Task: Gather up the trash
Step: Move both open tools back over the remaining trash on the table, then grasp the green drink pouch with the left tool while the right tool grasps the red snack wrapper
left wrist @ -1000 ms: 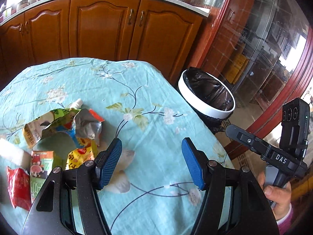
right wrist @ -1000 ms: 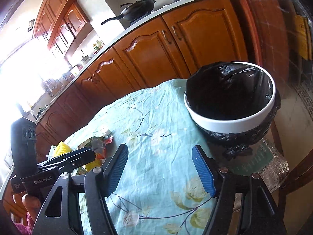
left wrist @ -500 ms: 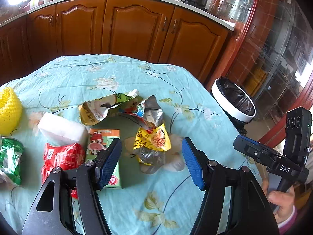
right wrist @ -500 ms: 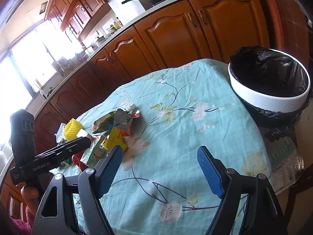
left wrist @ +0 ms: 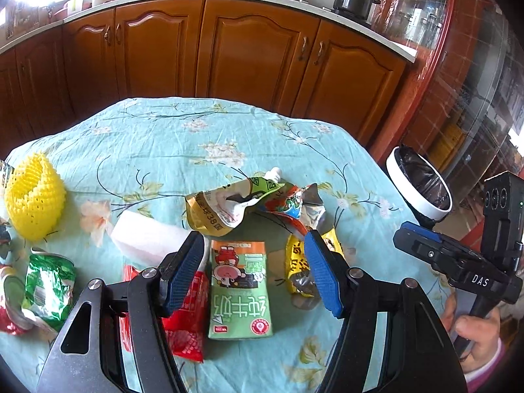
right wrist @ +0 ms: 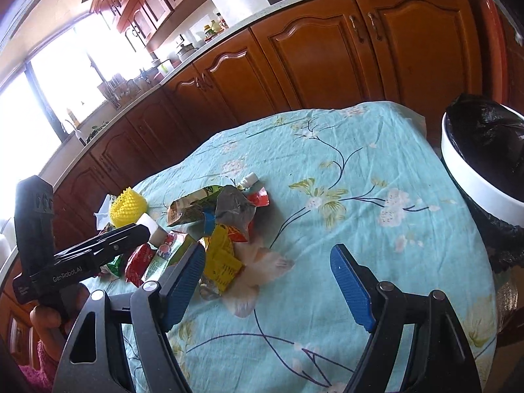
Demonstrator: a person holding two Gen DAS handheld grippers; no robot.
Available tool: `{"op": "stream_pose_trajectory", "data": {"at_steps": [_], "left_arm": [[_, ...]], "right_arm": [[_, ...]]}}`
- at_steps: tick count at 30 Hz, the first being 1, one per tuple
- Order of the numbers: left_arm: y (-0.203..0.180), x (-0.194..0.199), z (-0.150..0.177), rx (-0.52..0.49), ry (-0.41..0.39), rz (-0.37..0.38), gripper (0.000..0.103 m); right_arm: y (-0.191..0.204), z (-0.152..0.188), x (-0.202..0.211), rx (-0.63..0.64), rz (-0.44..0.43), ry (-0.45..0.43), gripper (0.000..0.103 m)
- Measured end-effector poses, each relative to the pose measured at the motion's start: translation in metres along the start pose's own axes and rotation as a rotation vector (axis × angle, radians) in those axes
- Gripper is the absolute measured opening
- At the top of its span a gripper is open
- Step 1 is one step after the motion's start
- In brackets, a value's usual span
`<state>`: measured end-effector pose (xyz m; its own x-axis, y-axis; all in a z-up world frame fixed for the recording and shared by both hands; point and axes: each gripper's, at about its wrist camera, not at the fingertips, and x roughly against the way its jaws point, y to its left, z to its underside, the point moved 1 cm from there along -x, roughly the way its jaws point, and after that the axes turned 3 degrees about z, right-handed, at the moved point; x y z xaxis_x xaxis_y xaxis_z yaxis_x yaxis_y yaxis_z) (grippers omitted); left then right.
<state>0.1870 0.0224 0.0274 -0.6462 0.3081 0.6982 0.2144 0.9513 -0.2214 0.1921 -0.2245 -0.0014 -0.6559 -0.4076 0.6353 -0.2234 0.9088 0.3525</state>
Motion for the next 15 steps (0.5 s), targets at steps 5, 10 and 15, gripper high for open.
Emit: {"op": "stream_pose_trajectory", "data": {"at_steps": [5, 10, 15], "left_arm": [[0.009, -0.006, -0.013, -0.020, -0.011, -0.034, 0.064], [0.020, -0.017, -0.027, -0.031, -0.006, -0.043, 0.064], [0.032, -0.037, -0.040, -0.049, 0.030, -0.048, 0.064]], "right_arm": [[0.005, -0.009, -0.017, 0.014, 0.000, 0.013, 0.080], [0.006, -0.016, -0.034, 0.020, -0.008, 0.029, 0.080], [0.009, -0.020, -0.052, 0.023, -0.015, 0.060, 0.073]]}}
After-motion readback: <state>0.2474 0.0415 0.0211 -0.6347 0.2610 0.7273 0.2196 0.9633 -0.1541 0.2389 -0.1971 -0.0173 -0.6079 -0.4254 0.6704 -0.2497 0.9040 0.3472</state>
